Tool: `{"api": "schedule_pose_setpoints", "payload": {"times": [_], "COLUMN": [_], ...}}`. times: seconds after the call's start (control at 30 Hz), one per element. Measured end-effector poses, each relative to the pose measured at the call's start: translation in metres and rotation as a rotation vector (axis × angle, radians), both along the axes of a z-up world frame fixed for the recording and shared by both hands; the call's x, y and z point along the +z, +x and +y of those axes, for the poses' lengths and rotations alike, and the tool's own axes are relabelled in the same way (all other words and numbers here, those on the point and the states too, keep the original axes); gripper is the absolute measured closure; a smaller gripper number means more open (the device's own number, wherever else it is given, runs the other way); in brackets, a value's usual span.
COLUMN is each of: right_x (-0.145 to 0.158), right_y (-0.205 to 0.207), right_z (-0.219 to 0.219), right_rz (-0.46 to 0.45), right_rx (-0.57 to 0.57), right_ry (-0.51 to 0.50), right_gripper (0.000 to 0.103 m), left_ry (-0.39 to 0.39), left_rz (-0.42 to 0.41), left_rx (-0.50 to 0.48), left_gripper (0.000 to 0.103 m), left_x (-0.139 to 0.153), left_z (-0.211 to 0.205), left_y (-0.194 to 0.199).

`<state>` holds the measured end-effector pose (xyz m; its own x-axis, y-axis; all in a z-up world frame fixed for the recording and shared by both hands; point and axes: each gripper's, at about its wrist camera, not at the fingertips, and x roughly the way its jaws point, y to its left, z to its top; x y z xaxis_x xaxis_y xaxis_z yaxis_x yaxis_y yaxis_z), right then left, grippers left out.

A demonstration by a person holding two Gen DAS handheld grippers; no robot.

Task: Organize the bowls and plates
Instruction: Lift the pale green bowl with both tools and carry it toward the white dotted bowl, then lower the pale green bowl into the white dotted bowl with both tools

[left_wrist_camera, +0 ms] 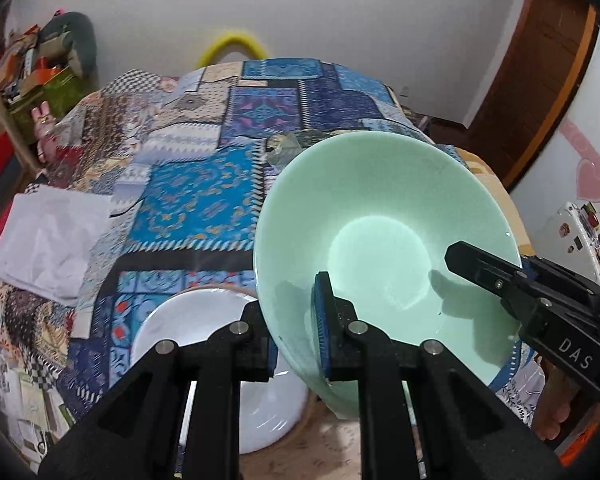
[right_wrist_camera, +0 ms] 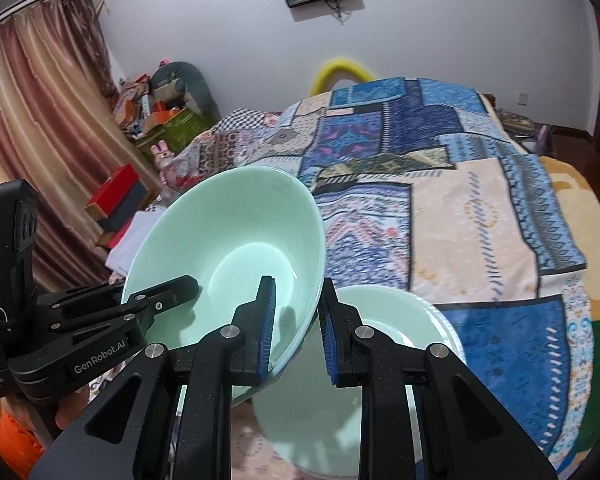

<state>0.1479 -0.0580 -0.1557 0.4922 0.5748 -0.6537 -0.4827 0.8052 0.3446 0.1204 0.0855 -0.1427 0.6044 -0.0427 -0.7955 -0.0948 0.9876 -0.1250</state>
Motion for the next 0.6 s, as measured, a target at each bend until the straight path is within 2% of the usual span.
{"api": "schedule_pose_setpoints", "payload": {"times": [0.6], "right_x": [-0.025], "right_y": [-0.020], "right_z": [0.063], "right_rz": [0.064], "right_rx": [0.107], "right_ry": [-0.018], "right_gripper": [0.083], "left_ry": [0.009], "left_rz": [0.056], "left_rx": [0.084], "left_gripper": [0.088], "left_x": [-0.031], "left_z": [0.058], "left_y": [-0.039]}}
